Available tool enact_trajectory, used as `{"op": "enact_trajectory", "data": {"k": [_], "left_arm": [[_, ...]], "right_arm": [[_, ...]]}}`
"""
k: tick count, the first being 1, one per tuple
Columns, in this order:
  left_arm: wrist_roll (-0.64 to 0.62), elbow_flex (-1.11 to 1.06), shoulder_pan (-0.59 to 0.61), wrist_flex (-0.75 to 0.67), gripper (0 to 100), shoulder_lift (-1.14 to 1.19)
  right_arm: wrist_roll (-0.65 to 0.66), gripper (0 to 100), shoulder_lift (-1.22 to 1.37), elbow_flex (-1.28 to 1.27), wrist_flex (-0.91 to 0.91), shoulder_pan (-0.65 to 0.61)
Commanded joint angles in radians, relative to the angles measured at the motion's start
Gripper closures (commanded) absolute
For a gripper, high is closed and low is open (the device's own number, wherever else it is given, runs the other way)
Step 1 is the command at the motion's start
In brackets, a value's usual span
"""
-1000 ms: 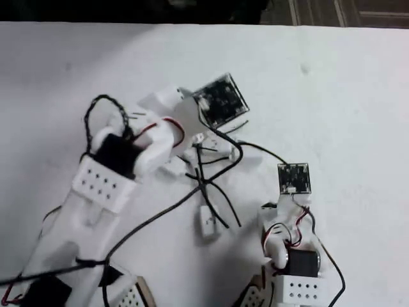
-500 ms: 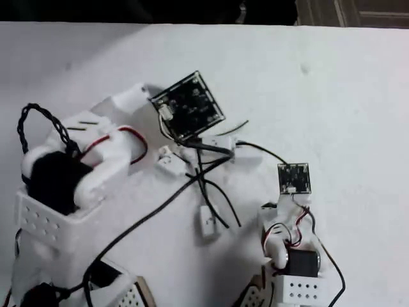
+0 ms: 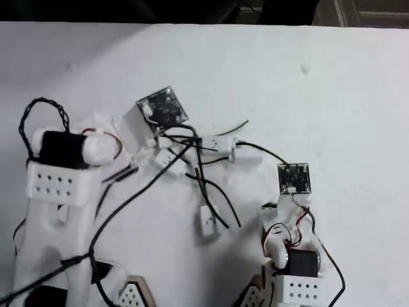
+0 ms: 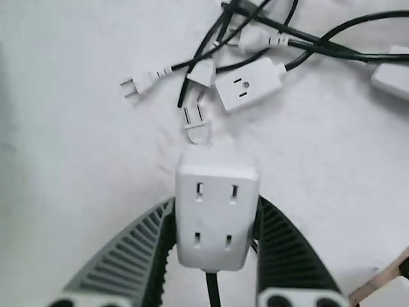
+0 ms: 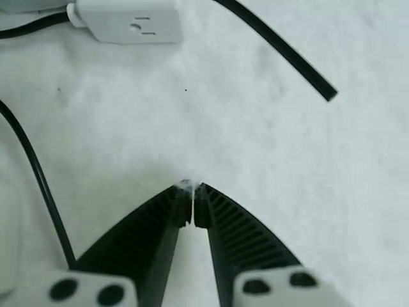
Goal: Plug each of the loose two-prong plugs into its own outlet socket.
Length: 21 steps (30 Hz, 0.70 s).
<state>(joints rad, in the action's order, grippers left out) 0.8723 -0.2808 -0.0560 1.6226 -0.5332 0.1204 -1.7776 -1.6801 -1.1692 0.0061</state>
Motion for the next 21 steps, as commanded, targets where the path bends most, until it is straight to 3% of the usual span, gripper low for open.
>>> {"op": "enact_trajectory", "data": {"k": [1, 10, 18, 21], "left_arm": [[0.009, -0.193, 0.039, -0.166, 98, 0.004], [-0.021, -0.646, 0.038, -0.634, 98, 0.012], [-0.023, -0.752, -0.008, -0.695, 97, 0.013], [-0.031, -0.784, -0.038, -0.687, 85, 0.013]], "right_arm": [[0.0, 98.1, -0.005, -0.009, 0.013, 0.004], [0.0, 98.1, -0.005, -0.009, 0.013, 0.004], [0.0, 98.1, -0.005, -0.009, 0.013, 0.004], [0.0, 98.1, -0.005, -0.009, 0.013, 0.004]]}}
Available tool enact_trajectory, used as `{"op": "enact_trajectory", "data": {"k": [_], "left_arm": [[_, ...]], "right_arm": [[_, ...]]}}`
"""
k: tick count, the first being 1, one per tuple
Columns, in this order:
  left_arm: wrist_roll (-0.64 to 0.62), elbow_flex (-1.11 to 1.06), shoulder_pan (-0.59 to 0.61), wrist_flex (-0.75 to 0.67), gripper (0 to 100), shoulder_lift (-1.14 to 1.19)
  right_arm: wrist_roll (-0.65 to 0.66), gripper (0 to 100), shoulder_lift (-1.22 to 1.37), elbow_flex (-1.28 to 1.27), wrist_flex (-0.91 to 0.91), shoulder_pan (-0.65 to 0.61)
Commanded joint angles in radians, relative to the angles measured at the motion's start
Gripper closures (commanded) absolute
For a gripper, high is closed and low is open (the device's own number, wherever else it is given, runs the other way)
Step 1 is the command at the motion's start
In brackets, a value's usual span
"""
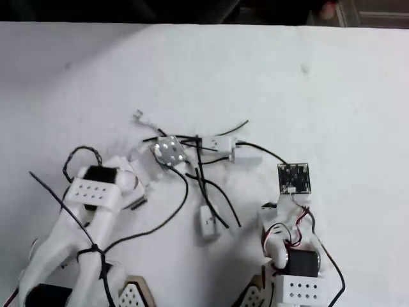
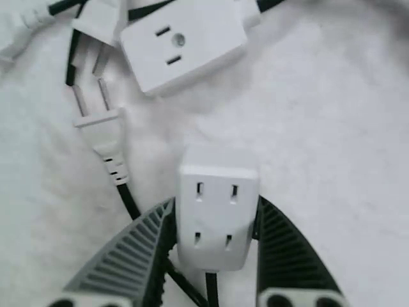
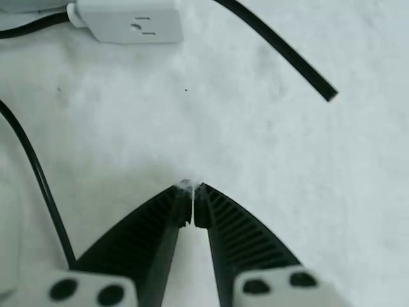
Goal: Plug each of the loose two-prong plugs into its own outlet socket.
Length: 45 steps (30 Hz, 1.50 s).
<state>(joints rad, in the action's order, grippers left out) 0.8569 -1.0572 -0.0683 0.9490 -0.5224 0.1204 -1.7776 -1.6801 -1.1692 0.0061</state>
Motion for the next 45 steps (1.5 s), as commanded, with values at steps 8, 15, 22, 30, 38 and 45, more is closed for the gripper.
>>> {"op": "enact_trajectory", "data": {"k": [8, 15, 22, 30, 38, 45], "left_arm": [[-0.115, 0.084, 0.03, 0.012, 70, -0.007], [-0.176, 0.319, 0.191, 0.173, 70, -0.008], [-0.256, 0.379, 0.417, 0.215, 72, -0.008], [-0.259, 0.149, 0.555, 0.104, 87, -0.162], [-0.304, -0.218, 0.67, -0.049, 87, -0.556], [-0.321, -0.423, 0.644, -0.071, 87, -0.789]], "right_arm": [[0.0, 98.1, -0.005, -0.009, 0.013, 0.004], [0.0, 98.1, -0.005, -0.009, 0.013, 0.004], [0.086, 98.1, -0.005, -0.006, 0.013, 0.01], [0.411, 98.1, -0.005, 0.106, 0.021, 0.039], [0.489, 89.4, 0.045, 0.451, -0.018, -0.142], [0.486, 89.3, 0.516, 0.783, -0.015, -0.317]]}}
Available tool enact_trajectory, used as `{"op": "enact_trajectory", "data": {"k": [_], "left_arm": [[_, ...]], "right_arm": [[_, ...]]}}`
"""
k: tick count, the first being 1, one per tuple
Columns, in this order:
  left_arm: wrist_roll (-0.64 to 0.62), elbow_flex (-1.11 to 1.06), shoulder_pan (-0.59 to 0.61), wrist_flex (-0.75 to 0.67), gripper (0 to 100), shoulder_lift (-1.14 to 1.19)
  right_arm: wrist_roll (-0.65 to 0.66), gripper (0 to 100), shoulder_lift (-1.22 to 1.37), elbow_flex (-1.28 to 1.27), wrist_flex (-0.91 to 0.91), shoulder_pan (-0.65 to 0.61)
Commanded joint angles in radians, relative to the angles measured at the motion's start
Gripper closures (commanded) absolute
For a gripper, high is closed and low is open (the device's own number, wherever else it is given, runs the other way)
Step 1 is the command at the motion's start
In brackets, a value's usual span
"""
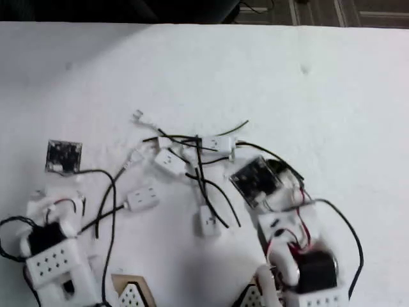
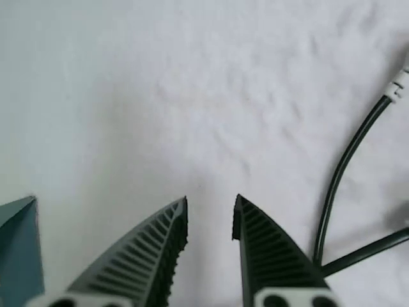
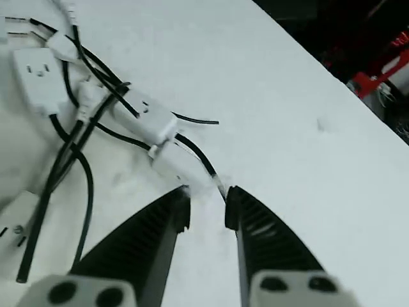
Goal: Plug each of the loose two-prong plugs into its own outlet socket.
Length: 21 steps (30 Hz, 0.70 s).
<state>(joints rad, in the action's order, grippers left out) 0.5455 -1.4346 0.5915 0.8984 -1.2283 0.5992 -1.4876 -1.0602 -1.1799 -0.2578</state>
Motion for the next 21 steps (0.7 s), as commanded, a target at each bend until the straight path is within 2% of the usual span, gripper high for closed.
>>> {"op": "enact_trajectory", "data": {"k": [1, 6, 12, 17, 21], "left_arm": [[-0.009, -0.064, -0.027, -0.02, 87, -0.107], [-0.008, -0.114, -0.042, -0.015, 86, -0.173], [-0.014, -0.137, -0.041, -0.014, 72, -0.188], [-0.014, -0.138, -0.041, -0.018, 72, -0.188], [-0.014, -0.138, -0.041, -0.02, 72, -0.188]], "right_arm": [[0.008, 89.3, 0.312, 0.218, -0.004, -0.067], [0.008, 89.0, 0.727, 0.491, -0.008, -0.082], [0.008, 88.9, 1.102, 0.744, -0.008, -0.079], [0.0, 86.5, 1.31, 0.827, -0.01, -0.071], [-0.091, 80.2, 1.38, 0.829, -0.015, -0.077]]}}
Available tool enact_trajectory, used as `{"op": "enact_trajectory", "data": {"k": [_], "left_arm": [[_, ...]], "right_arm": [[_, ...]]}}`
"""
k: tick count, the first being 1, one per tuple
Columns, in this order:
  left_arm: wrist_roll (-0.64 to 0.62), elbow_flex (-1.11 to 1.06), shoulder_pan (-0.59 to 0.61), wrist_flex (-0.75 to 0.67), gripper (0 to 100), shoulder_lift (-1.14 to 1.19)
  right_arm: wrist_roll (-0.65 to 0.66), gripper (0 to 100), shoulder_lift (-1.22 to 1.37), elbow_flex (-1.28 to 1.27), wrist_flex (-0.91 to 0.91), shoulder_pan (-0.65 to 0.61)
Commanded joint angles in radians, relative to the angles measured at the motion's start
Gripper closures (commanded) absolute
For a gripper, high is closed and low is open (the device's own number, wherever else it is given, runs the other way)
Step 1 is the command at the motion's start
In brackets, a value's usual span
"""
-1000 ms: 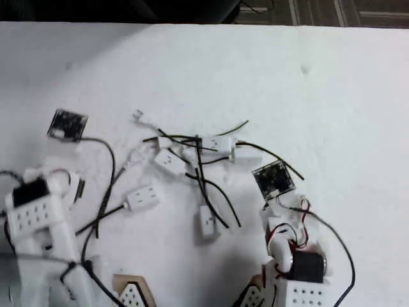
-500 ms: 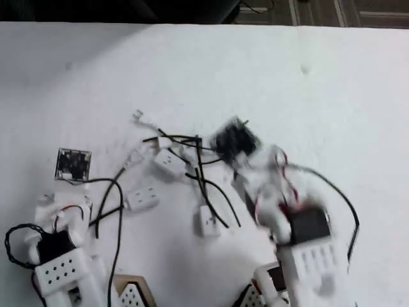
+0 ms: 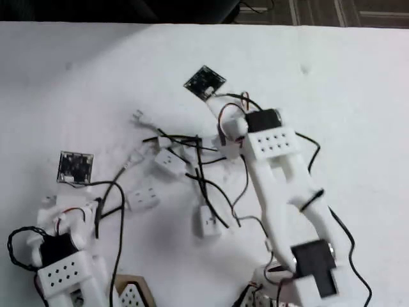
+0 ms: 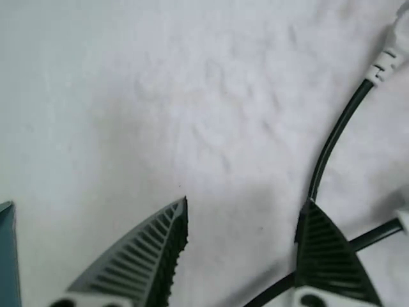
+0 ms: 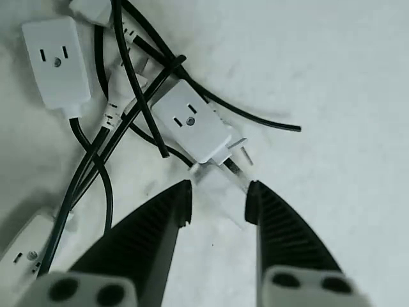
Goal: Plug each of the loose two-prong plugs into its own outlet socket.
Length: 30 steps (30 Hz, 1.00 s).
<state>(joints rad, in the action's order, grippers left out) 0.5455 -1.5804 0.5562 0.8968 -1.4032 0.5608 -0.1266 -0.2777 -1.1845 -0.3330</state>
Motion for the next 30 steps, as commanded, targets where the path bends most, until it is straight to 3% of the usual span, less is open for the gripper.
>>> {"op": "enact_trajectory", "data": {"k": [1, 6, 13, 20, 26, 30], "left_arm": [[-0.014, 0.008, -0.005, -0.018, 72, -0.013], [-0.014, 0.008, -0.007, -0.018, 72, -0.013], [-0.014, 0.005, -0.007, -0.017, 73, -0.013], [-0.014, -0.003, -0.007, -0.018, 73, -0.015], [-0.014, -0.005, -0.007, -0.018, 73, -0.015], [-0.014, -0.005, -0.007, -0.018, 73, -0.015]], "right_arm": [[-0.074, 79.7, 0.024, 0.046, -0.024, -0.01], [-0.181, 79.6, 0.03, 0.046, -0.142, -0.139], [-0.195, 79.7, 0.059, 0.041, -0.137, -0.288], [-0.195, 79.9, 0.245, 0.048, -0.012, -0.294], [-0.196, 89.4, 0.332, 0.094, 0.025, -0.275], [-0.196, 90.0, 0.394, 0.133, 0.028, -0.251]]}}
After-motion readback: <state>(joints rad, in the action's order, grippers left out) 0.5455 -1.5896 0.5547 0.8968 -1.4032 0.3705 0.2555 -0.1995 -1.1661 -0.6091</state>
